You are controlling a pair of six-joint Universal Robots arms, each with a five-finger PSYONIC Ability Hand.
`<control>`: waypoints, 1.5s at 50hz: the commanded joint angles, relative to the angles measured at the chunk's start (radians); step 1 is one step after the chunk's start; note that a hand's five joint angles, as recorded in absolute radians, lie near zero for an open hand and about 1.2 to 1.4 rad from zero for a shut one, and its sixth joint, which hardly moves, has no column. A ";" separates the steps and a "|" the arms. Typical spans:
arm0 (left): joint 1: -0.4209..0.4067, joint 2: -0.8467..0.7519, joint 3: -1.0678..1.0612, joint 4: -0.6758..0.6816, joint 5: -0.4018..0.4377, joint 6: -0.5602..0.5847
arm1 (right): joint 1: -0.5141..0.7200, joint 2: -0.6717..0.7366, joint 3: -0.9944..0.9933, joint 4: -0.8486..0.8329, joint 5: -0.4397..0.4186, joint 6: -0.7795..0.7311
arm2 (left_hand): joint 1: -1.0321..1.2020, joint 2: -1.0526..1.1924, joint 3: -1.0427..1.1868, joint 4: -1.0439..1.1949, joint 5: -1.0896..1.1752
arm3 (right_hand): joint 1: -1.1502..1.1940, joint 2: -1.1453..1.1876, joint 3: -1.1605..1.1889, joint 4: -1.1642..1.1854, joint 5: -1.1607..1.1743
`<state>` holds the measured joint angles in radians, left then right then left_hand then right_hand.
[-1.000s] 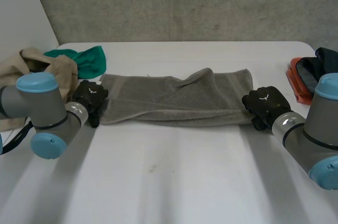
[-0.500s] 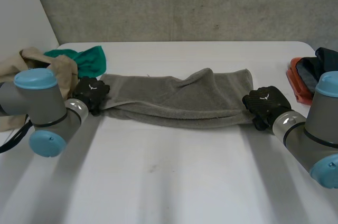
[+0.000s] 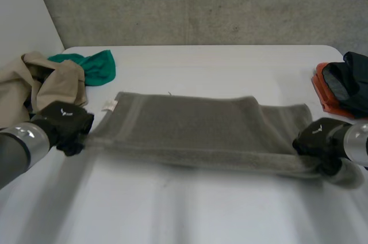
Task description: Fold the laundry.
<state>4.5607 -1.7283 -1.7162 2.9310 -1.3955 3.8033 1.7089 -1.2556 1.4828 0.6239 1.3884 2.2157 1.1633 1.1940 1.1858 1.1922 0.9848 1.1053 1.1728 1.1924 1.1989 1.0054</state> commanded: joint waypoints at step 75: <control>-0.031 -0.269 0.070 0.660 -0.083 -0.358 | -0.057 0.416 -0.535 0.022 -0.045 0.364 | 0.233 0.202 0.211 0.204 0.237 | -0.576 -0.643 -0.663 -0.669 -0.650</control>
<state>4.5302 -1.9996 -1.6390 3.5979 -1.4783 3.4425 1.6377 -0.8785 0.9788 0.6624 1.3048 2.6228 1.1633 1.1994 1.1901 1.1963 1.0014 0.5434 0.5226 0.5264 0.5358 0.3188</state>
